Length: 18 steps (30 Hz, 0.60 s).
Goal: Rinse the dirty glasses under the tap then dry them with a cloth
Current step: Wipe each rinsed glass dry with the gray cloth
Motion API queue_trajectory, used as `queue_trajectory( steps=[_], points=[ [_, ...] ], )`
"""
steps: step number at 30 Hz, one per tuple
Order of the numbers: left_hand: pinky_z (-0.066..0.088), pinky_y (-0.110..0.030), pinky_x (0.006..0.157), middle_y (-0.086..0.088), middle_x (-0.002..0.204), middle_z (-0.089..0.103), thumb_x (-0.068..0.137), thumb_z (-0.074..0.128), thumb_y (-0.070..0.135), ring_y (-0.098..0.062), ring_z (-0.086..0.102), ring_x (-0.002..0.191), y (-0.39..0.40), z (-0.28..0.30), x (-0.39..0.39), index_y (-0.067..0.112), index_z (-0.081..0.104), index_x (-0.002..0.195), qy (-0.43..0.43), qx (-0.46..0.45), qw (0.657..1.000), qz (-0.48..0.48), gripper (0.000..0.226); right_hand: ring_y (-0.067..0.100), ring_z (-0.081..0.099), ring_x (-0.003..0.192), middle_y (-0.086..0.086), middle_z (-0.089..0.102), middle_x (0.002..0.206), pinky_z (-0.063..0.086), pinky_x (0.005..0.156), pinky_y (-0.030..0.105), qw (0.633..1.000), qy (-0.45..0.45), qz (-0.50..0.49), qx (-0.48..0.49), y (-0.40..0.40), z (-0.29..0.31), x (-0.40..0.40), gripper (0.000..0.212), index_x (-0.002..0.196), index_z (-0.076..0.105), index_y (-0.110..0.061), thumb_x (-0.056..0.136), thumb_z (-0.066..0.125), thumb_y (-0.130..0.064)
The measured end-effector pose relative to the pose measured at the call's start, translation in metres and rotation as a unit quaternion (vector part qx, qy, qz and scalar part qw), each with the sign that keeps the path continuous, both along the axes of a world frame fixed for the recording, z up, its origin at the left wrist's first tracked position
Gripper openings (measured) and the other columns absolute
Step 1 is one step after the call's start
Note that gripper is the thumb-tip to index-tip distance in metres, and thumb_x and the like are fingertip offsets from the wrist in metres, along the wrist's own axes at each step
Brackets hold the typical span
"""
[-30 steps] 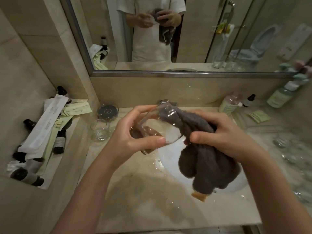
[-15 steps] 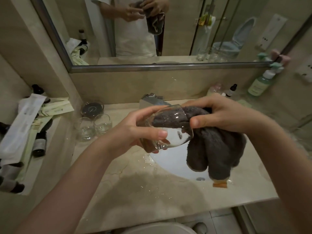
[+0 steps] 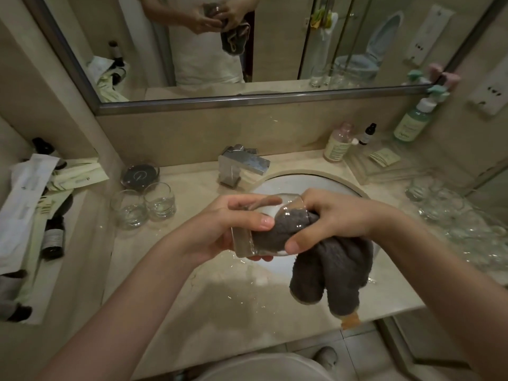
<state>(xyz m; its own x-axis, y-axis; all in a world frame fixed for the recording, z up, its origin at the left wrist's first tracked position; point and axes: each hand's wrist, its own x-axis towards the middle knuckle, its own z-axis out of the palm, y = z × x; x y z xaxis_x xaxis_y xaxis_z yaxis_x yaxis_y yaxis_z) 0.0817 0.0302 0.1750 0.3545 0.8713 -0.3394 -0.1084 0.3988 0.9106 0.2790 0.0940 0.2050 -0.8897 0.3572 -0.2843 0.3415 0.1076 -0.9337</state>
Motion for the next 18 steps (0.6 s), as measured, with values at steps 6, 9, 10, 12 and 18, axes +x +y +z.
queue_trajectory(
  steps=[6,9,10,12,18],
  points=[
    [0.058,-0.038,0.063,-0.011,0.119,0.069,0.057,0.079,0.033,-0.043,0.071,0.081,-0.006,-0.010,0.006,0.037,0.068,0.119,-0.016,-0.012,1.000,-0.014,0.063,0.010,0.065,0.068,-0.001,0.069,0.073,0.049,0.066,0.018,0.990,0.044,-0.057,-0.121,-0.007,-0.034,0.016,0.008,0.076,0.074,-0.017,0.070,0.072,-0.021],
    [0.059,-0.041,0.068,-0.005,0.123,0.067,0.055,0.082,0.026,-0.038,0.072,0.093,-0.011,-0.010,0.008,0.041,0.067,0.117,-0.028,0.021,0.999,-0.010,0.065,0.015,0.067,0.074,0.005,0.070,0.079,0.051,0.069,0.021,0.976,0.071,-0.108,-0.174,-0.009,-0.049,0.021,0.025,0.086,0.070,0.000,0.070,0.069,-0.020],
    [0.059,-0.040,0.065,-0.001,0.120,0.068,0.054,0.083,0.024,-0.035,0.072,0.093,-0.012,-0.011,0.010,0.041,0.068,0.115,-0.009,0.048,0.999,0.003,0.065,0.015,0.066,0.075,0.006,0.070,0.081,0.051,0.070,0.021,0.975,0.076,-0.111,-0.178,-0.010,-0.050,0.021,0.029,0.088,0.068,0.003,0.070,0.069,-0.020],
    [0.059,-0.037,0.058,0.008,0.107,0.070,0.051,0.083,0.023,-0.032,0.073,0.088,-0.015,-0.011,0.013,0.038,0.072,0.105,0.014,0.096,0.994,0.041,0.058,0.012,0.067,0.073,0.002,0.071,0.079,0.051,0.069,0.018,0.974,0.092,-0.107,-0.175,-0.012,-0.048,0.019,0.019,0.084,0.073,-0.006,0.071,0.068,-0.019],
    [0.055,-0.033,0.047,-0.012,0.112,0.068,0.047,0.078,0.022,-0.040,0.071,0.068,-0.025,0.001,0.018,0.025,0.075,0.098,-0.083,0.029,0.990,0.111,0.052,0.011,0.066,0.070,-0.003,0.069,0.073,0.050,0.067,0.019,0.990,0.072,-0.059,-0.111,-0.018,-0.010,0.018,0.013,0.073,0.075,-0.021,0.061,0.077,-0.027]
  ],
)
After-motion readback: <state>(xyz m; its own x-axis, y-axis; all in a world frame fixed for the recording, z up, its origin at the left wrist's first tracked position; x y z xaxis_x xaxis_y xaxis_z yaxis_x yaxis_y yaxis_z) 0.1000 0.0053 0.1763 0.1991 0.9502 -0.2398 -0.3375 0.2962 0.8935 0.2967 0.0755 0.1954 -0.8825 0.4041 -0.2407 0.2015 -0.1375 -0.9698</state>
